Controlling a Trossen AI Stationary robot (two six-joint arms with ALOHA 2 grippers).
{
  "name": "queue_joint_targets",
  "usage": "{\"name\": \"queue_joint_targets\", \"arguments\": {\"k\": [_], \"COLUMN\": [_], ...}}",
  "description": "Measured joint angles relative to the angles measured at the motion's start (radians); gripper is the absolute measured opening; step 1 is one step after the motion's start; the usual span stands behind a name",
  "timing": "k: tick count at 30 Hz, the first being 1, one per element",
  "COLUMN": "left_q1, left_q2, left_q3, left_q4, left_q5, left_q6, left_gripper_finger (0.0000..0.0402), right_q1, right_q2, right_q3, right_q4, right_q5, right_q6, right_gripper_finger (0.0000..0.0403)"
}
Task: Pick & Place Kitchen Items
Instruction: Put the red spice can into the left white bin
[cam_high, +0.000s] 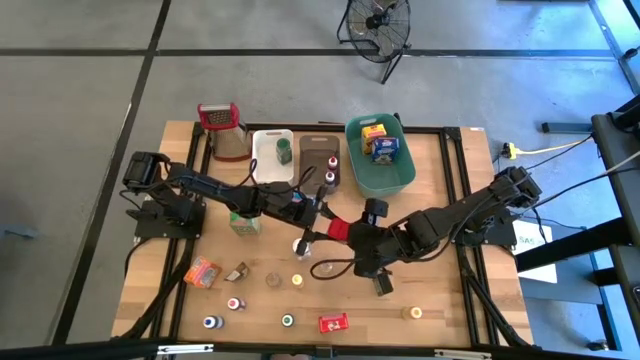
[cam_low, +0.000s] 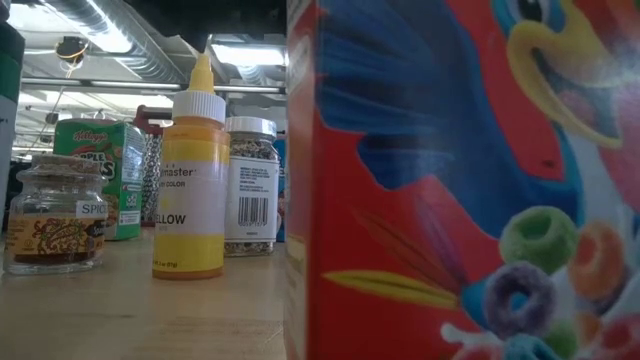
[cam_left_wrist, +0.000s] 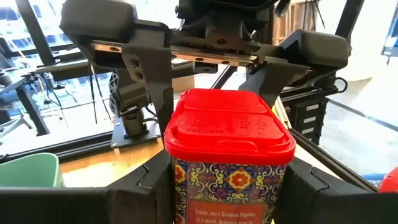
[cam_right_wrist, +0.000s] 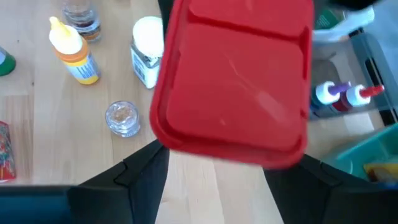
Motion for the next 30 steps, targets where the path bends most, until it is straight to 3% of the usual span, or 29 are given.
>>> {"name": "queue_joint_targets", "arguments": {"k": [5,11,15,26,30], "left_q1": [-0.001,0.0,-0.001,0.0,0.0], "left_q2": [-0.002,-0.042,-0.058,-0.058,-0.058], "left_q3": [-0.001,-0.002,-0.002,-0.002,-0.002], "left_q4": [-0.015,-0.061,-0.067,-0.081,-0.083], "left_q5": [0.001,-0.031,-0.03,-0.031,-0.031], "left_q6": [0.016,0.026,0.026,0.034,0.034], "left_gripper_finger": [0.0183,0.0183,0.0183,0.0183,0.0183], "right_q1": [0.029,0.118,0.163,0.189,0.188], "right_q2": [-0.033,-0.076,-0.095,-0.096,-0.096], "right_q3": [0.0,-0.001,-0.001,-0.001,-0.001], "right_q4": [-0.032,-0.013,-0.001,0.004,0.004], "right_q5": [0.014,0.179,0.227,0.293,0.268], "right_q6": [0.081,0.086,0.086,0.083,0.082], "right_gripper_finger": [0.025,0.025,0.0244,0.0146,0.0119]}}
